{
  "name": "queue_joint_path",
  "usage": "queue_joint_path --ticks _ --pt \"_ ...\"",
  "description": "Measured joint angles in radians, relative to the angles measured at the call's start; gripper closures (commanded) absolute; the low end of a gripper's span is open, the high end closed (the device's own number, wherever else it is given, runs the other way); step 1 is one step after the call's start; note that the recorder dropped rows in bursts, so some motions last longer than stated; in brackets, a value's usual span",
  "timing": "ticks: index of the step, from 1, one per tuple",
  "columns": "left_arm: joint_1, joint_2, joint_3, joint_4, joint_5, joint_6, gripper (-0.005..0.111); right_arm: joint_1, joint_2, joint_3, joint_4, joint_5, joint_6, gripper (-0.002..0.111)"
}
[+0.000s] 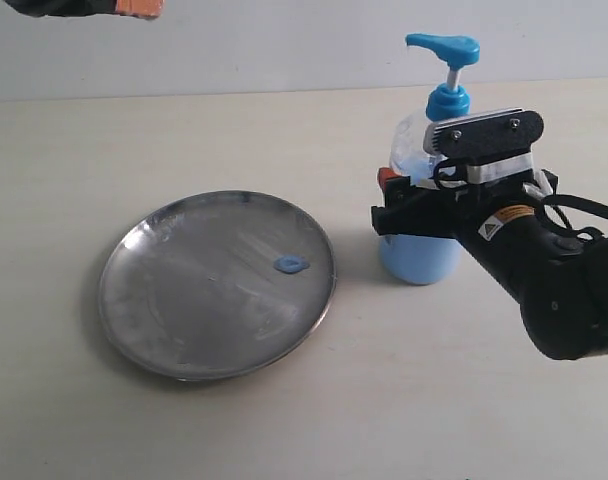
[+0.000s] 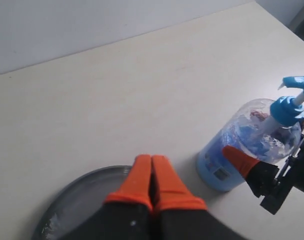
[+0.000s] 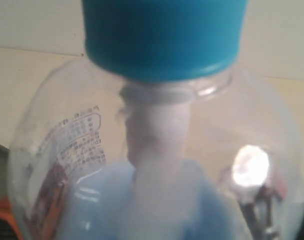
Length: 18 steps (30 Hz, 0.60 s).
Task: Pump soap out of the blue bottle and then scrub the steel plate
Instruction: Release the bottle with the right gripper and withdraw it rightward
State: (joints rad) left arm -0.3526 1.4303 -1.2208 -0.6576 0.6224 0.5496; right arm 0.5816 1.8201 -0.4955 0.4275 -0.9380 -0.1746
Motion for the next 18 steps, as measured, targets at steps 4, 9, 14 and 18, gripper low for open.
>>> queue_joint_path --ticks 4,9,14,18 --pt "0.0 -0.048 0.065 0.0 -0.03 0.0 0.107 0.0 0.0 0.037 0.016 -0.059 0.01 0.108" --pt "0.0 -0.085 0.143 0.0 -0.043 0.0 0.107 0.0 0.0 0.045 0.038 -0.082 0.01 0.094" --pt "0.0 -0.091 0.198 0.0 -0.049 0.0 0.107 0.0 0.0 0.045 0.028 -0.086 0.008 0.05" --pt "0.0 -0.091 0.215 0.0 -0.051 0.007 0.107 0.0 0.0 0.045 0.026 -0.09 0.008 0.022"
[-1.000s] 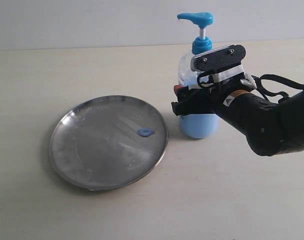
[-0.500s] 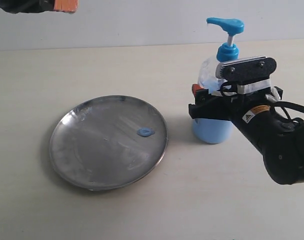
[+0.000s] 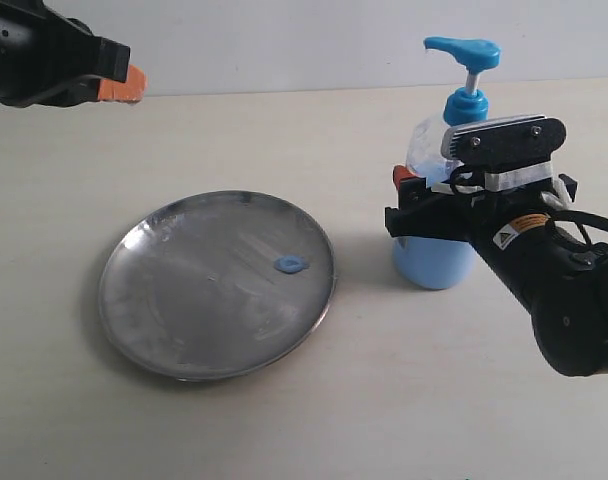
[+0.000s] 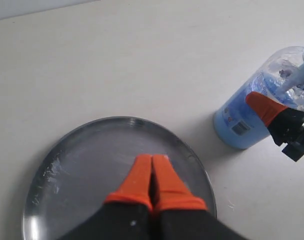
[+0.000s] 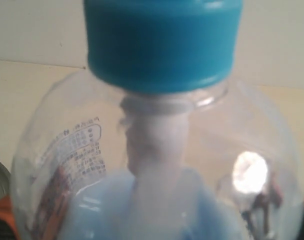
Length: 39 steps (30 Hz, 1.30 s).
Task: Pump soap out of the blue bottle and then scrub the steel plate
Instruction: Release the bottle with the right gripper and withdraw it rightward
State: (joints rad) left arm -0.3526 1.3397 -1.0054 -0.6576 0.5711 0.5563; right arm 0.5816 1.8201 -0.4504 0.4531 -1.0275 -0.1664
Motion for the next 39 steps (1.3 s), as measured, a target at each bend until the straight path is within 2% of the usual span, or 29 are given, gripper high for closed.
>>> queue_joint_path --ticks 4,9,13,22,26,35,39 --pt "0.0 0.0 0.0 0.0 0.002 0.004 0.107 0.0 0.0 0.0 -0.002 -0.014 -0.004 0.014" --pt "0.0 0.0 0.0 0.0 0.002 0.007 0.107 0.0 -0.009 0.0 -0.01 -0.018 -0.006 0.012" --pt "0.0 0.0 0.0 0.0 0.002 0.011 0.107 0.0 -0.096 0.002 -0.012 0.075 -0.024 0.012" --pt "0.0 0.0 0.004 0.0 0.008 0.025 0.107 0.0 -0.311 0.002 0.015 0.428 -0.125 0.012" --pt "0.0 0.0 0.023 0.0 0.006 0.032 0.107 0.0 -0.443 0.002 0.192 0.57 -0.299 0.012" --pt "0.0 0.0 0.031 0.0 0.001 0.049 0.107 0.0 -0.655 0.002 0.769 0.824 -0.758 0.014" --pt "0.0 0.0 0.031 0.0 0.001 0.059 0.107 0.0 -0.723 0.004 0.881 0.932 -0.862 0.02"
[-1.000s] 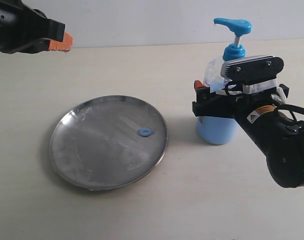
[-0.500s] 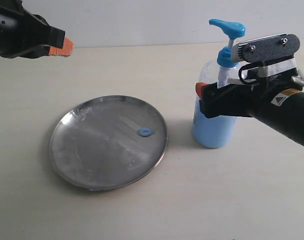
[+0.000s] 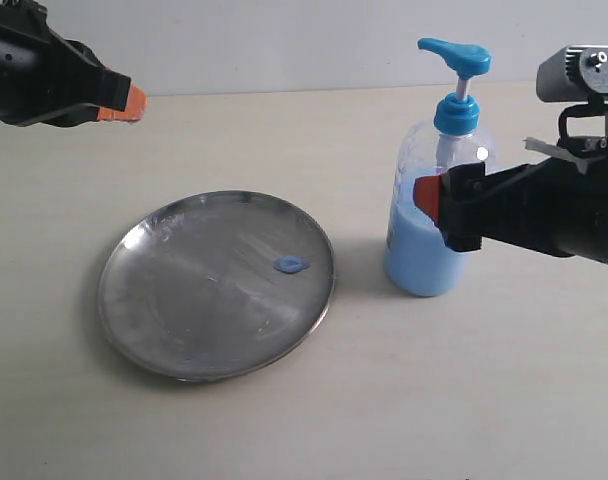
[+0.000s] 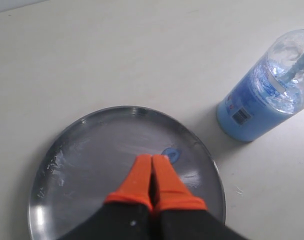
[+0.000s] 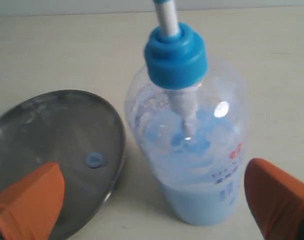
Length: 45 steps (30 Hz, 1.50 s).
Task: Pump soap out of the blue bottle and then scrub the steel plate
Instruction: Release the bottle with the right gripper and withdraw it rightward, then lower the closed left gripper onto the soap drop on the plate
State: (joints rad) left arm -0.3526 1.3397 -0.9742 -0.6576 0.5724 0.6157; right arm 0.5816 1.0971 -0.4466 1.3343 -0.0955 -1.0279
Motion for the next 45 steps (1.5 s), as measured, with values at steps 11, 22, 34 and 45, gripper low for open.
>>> queue_joint_path --ticks 11,22,34,45 --pt "0.0 0.0 0.0 0.0 0.0 0.0 0.107 0.0 -0.025 0.0 -0.207 0.315 0.106 0.082" --pt "0.0 0.0 0.006 0.0 -0.008 0.01 0.107 0.0 -0.013 -0.137 -1.286 0.809 0.934 0.101" --pt "0.0 0.073 0.029 -0.008 -0.01 0.05 0.107 0.0 -0.164 -0.181 -1.589 0.908 1.12 0.108" --pt "-0.088 0.2 0.029 -0.098 -0.005 0.177 0.107 0.0 -0.385 -0.111 -1.64 0.79 1.222 0.108"
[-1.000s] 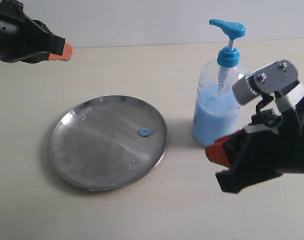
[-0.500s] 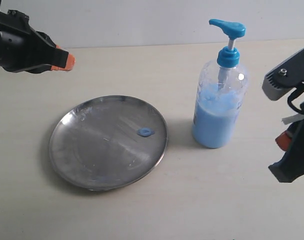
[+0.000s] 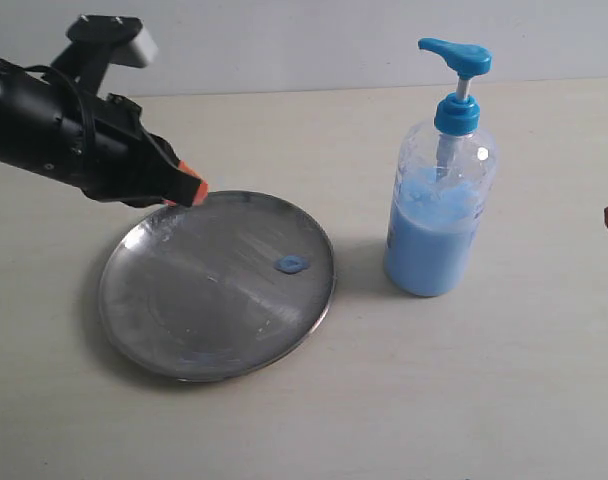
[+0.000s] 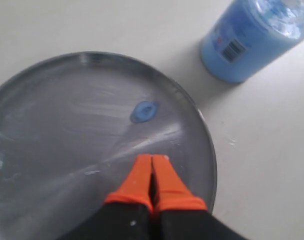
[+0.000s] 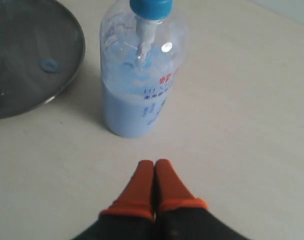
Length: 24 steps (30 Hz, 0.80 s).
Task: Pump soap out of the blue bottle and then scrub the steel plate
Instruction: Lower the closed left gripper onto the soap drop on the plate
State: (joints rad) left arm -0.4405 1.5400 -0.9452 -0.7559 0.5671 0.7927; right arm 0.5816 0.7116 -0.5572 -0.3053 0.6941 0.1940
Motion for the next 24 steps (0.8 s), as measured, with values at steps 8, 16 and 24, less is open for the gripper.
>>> queue_joint_path --ticks 8,16,24 --pt "-0.097 0.099 -0.005 -0.006 -0.031 0.034 0.107 0.0 -0.136 0.021 0.0 -0.049 0.038 0.108" --pt "-0.103 0.232 -0.069 -0.049 -0.037 0.036 0.107 0.0 -0.207 0.045 -0.004 -0.07 0.066 0.108" --pt "-0.104 0.349 -0.188 -0.139 -0.022 0.036 0.107 0.0 -0.226 0.045 -0.004 -0.084 0.075 0.108"
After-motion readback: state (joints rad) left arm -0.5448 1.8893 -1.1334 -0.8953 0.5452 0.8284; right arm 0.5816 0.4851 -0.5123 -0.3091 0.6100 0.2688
